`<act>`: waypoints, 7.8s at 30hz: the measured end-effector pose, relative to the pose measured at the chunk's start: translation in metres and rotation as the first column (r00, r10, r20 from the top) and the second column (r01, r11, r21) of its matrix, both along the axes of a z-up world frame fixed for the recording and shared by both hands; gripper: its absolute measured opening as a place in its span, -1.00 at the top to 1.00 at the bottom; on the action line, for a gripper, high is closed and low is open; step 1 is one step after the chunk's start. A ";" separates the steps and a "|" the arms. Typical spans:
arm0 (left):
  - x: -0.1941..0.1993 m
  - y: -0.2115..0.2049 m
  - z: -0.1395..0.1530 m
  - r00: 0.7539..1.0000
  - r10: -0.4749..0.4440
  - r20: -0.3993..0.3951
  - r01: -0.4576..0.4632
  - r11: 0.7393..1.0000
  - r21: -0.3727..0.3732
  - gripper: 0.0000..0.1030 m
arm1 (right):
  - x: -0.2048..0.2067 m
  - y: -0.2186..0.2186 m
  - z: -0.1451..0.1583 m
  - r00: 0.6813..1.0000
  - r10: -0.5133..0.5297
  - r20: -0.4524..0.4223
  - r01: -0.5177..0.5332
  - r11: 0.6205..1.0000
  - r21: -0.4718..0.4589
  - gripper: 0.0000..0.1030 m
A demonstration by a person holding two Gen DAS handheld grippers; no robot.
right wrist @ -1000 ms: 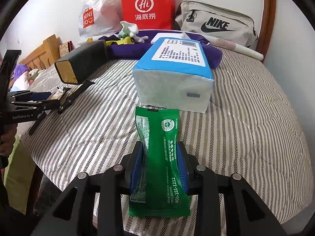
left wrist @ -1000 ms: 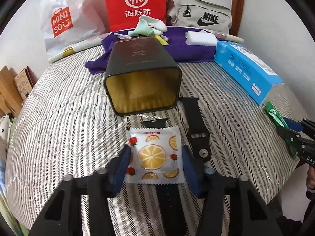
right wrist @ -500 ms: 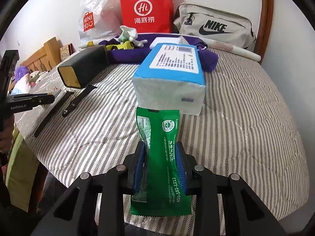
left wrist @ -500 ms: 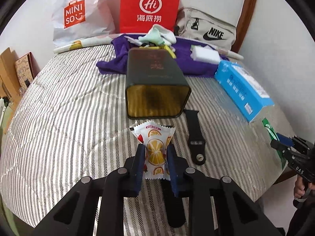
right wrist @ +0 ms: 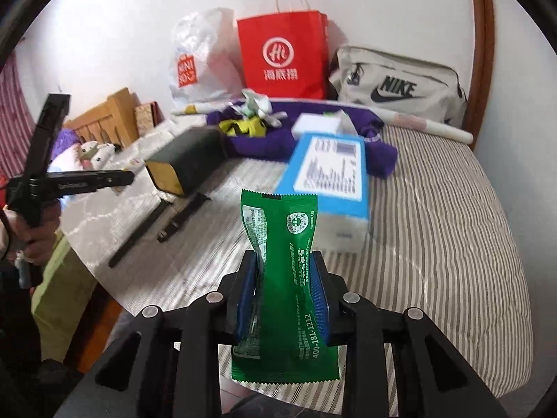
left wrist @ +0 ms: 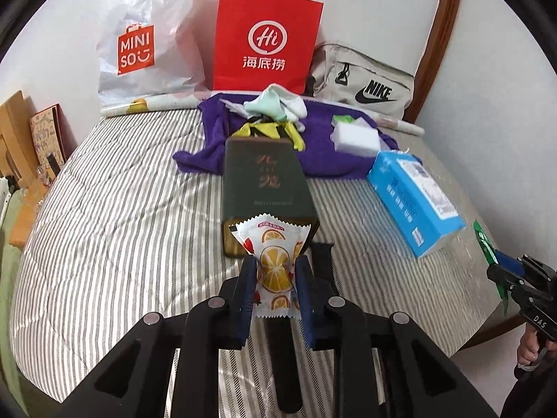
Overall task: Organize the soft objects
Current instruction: 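Carry both packets over the purple towel with both tools, then lower both packets onto the purple towel and open both tools, then grasp the long black watch strap with the left tool while the right tool approaches the buckle strap, then grasp the black buckle strap piece with the right tool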
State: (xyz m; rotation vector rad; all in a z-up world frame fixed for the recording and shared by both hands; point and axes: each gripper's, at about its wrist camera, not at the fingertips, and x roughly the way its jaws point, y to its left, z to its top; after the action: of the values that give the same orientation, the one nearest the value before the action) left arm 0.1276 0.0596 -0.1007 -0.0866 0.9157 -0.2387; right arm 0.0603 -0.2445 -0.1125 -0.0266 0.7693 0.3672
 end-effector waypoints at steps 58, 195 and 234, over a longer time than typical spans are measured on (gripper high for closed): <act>0.220 0.006 -0.001 0.993 0.056 -0.100 -0.063 0.995 -0.073 0.58 | 0.292 0.005 0.019 0.997 -0.049 -0.066 0.048 0.999 -0.012 0.41; -0.014 0.046 -0.054 0.997 0.063 -0.051 -0.056 0.991 0.122 0.62 | 0.076 0.145 -0.071 0.962 0.136 -0.238 -0.130 0.991 0.042 0.22; -0.017 0.058 -0.062 0.993 0.092 -0.076 -0.089 0.995 0.044 0.62 | 0.054 0.131 -0.070 0.987 0.101 -0.126 -0.110 0.992 -0.066 0.59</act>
State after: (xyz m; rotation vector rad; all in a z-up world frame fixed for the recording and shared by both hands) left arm 0.1101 0.1176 -0.1625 -0.1000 0.9915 -0.1327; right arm 0.1144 -0.1138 -0.1825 -0.1140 0.9051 0.4443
